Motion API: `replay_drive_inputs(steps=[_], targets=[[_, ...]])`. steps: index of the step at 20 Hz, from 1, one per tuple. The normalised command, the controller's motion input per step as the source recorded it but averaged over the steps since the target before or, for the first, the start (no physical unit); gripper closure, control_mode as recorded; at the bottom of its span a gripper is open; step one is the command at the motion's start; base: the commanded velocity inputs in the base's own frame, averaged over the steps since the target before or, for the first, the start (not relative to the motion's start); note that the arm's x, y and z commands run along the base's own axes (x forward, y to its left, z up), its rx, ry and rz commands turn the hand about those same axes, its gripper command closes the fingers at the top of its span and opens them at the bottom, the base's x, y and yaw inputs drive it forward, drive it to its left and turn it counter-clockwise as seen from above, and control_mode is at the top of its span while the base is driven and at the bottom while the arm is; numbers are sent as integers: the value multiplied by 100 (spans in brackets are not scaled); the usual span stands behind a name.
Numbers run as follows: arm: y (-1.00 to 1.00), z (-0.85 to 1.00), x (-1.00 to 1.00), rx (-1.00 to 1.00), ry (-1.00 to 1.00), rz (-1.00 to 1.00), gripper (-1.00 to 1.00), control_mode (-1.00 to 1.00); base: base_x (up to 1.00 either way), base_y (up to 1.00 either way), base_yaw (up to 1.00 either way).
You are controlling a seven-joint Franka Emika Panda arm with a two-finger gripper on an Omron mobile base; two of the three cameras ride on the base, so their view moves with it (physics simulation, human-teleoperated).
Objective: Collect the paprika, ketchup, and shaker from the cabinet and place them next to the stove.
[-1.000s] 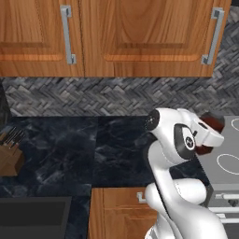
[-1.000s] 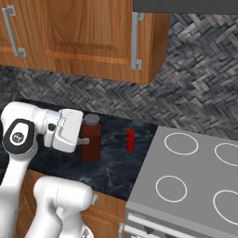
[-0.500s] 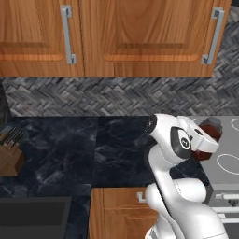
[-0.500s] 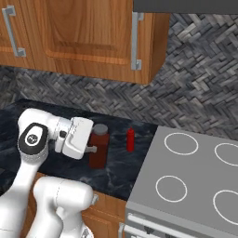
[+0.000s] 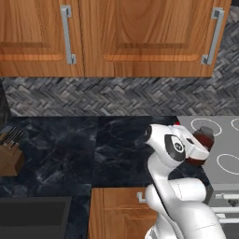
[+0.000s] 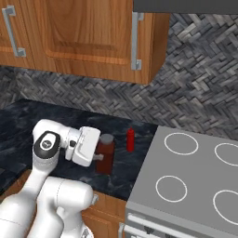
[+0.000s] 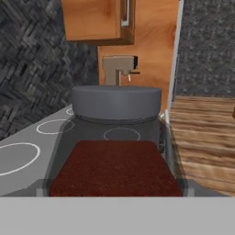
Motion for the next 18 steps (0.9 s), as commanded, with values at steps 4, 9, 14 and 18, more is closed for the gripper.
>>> replay_drive_inputs(steps=[4,9,14,18], targets=[[-1,-46,32,-9,-7,0,100,-100,0,0,0],[0,-30,24,-8,-5,-1,100,-100,0,0,0],[-5,-34,25,-7,0,0,100,-100,0,0,0],[-2,-42,34,-6,0,0,100,-100,0,0,0]])
